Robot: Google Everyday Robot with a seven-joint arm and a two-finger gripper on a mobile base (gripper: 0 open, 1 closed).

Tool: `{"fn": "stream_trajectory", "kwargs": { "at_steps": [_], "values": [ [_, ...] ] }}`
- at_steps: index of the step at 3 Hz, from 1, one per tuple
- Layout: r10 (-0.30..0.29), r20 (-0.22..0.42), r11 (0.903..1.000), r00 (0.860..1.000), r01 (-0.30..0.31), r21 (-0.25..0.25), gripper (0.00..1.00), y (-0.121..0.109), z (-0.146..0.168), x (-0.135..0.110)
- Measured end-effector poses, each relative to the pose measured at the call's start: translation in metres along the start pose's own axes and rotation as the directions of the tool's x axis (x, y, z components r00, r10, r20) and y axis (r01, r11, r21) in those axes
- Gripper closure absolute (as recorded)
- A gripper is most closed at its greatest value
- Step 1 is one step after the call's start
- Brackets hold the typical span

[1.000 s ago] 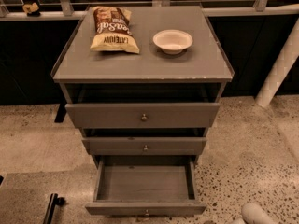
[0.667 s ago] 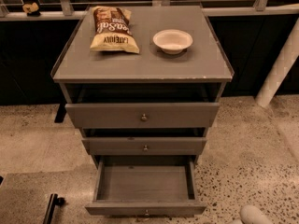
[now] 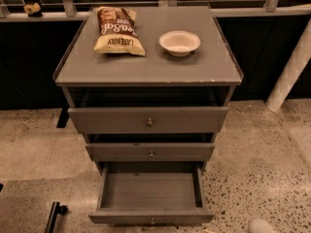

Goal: Close bottom drawer

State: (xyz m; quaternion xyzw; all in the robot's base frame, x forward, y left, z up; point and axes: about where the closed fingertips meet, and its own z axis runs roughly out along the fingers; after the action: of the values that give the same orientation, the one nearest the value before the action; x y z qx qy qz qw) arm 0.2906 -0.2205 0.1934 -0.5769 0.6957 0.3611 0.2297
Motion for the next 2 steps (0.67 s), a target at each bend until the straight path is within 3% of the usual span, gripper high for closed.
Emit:
{"fn": "stream_trajectory", "kwargs": {
  "at_steps": [1,2],
  "values": [
    [-0.012,0.015,0.9997,1.0,0.011,0.024,0.0,-0.001,0.008,-0.015],
    [-0.001,0.039,0.9995,0.999,0.002,-0.033,0.0,-0.006,0.03,-0.014]
  ]
}}
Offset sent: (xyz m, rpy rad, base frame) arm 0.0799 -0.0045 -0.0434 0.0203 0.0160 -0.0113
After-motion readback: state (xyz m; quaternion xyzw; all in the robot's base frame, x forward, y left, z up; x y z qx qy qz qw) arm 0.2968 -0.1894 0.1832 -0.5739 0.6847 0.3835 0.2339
